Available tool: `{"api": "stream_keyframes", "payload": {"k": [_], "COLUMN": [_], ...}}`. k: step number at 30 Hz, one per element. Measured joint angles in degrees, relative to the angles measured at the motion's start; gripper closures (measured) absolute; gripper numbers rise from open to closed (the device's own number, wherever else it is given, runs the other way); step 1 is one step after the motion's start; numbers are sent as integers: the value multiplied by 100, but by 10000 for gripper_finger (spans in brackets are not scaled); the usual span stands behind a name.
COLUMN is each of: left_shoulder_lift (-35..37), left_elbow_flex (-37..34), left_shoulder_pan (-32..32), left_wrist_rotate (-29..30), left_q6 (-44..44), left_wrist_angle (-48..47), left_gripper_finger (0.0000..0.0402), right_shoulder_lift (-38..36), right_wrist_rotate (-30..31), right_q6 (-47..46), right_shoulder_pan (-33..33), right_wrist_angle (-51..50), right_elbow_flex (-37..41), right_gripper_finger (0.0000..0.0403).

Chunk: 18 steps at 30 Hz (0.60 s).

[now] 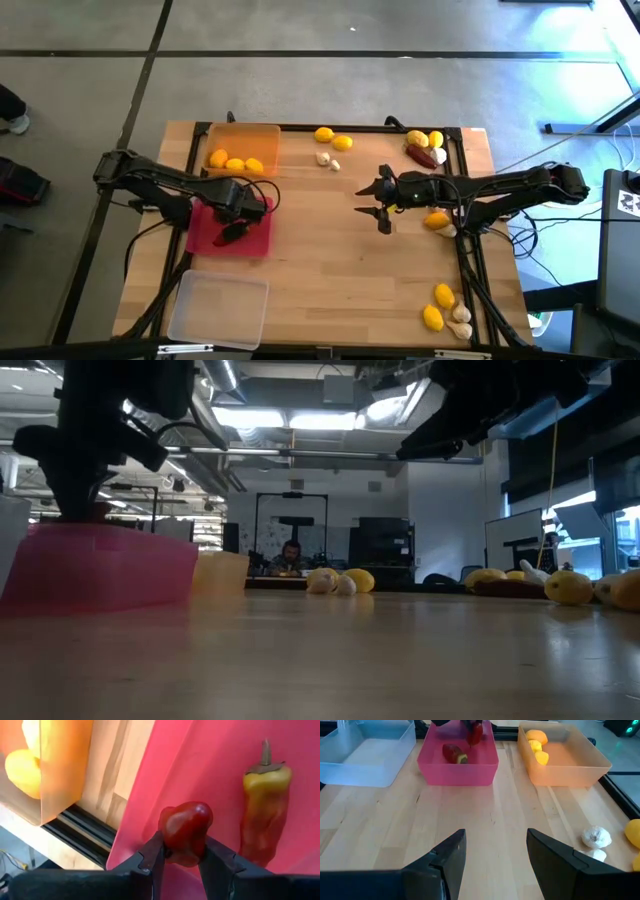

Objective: Sort produce into baskets
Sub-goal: Put the left chilli pepper into the pink bin

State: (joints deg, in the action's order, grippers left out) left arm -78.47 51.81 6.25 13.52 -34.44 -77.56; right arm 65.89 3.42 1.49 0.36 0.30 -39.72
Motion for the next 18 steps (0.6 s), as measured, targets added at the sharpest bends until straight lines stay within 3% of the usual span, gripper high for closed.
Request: {"api": "stream_keyframes", "payload": {"k": [14,18], "left_shoulder_lift": [4,4], "left_elbow_flex": [0,0], "left_shoulder_pan": [-252,-268], "left_wrist_rotate": [3,2], "left_q6": [-105,-97], "left_wrist_angle": [-154,-135], "left_gripper_finger": [303,274], "right_shoulder_lift": [0,0], "right_wrist_rotate": [0,0], "right_q6": [-16,-15], "right_shoulder_pan": [0,0], "right_wrist_angle": [4,6], "right_elbow_flex": [2,4], "right_gripper_finger": [198,198]}}
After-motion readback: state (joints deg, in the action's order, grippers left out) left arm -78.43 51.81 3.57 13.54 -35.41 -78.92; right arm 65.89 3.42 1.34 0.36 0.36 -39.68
